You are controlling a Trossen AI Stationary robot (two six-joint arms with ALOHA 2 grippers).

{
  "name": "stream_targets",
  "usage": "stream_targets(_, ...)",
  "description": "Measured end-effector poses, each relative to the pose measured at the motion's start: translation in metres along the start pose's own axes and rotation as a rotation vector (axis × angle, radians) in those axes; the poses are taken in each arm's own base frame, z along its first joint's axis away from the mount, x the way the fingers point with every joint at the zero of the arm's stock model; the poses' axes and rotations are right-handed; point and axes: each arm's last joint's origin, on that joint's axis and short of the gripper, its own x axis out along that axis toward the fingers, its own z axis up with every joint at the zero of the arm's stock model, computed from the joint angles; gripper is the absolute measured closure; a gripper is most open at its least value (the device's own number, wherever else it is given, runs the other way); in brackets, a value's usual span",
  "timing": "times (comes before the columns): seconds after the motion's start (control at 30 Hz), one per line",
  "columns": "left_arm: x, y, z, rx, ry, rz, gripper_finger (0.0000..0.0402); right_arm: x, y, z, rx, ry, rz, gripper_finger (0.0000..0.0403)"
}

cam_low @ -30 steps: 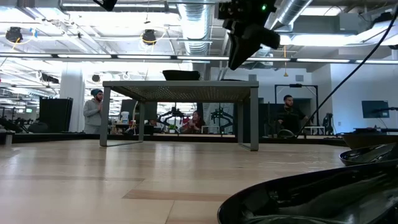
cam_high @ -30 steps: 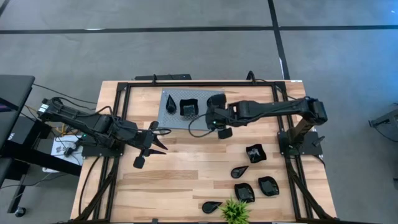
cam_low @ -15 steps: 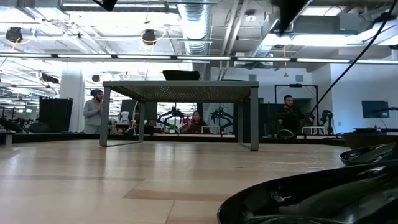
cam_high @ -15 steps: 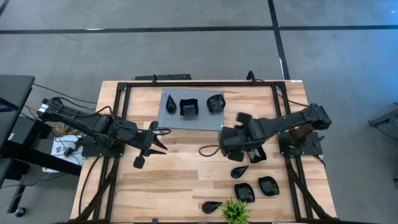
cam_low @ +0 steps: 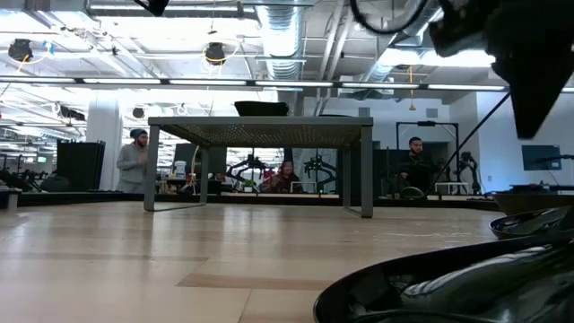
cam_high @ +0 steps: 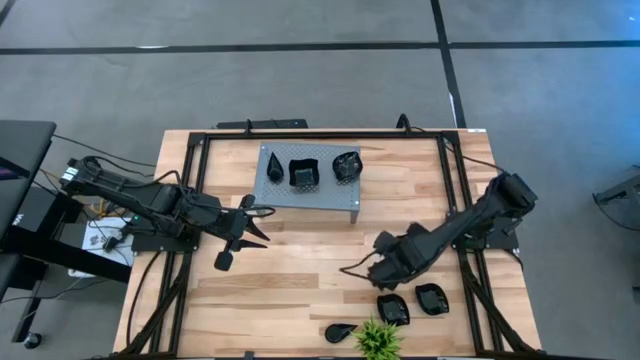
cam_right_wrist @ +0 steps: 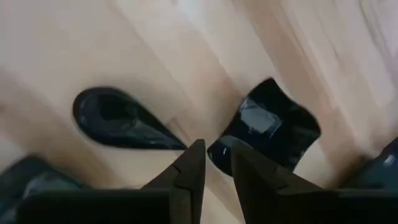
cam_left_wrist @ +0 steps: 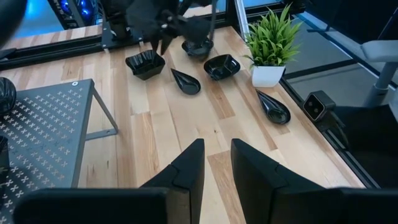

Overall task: Pick & Place Mini shaped plates
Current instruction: Stack the black distorted square plate on top of the black distorted square plate on the shelf

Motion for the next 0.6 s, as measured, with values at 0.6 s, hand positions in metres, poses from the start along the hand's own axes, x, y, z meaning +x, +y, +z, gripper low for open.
stream_targets(0.6,0.0,0.0,-0.002,0.002,0.018,-0.001,0.0321,0.02,0.0,0.013,0.294,0.057,-0.033,0.0331)
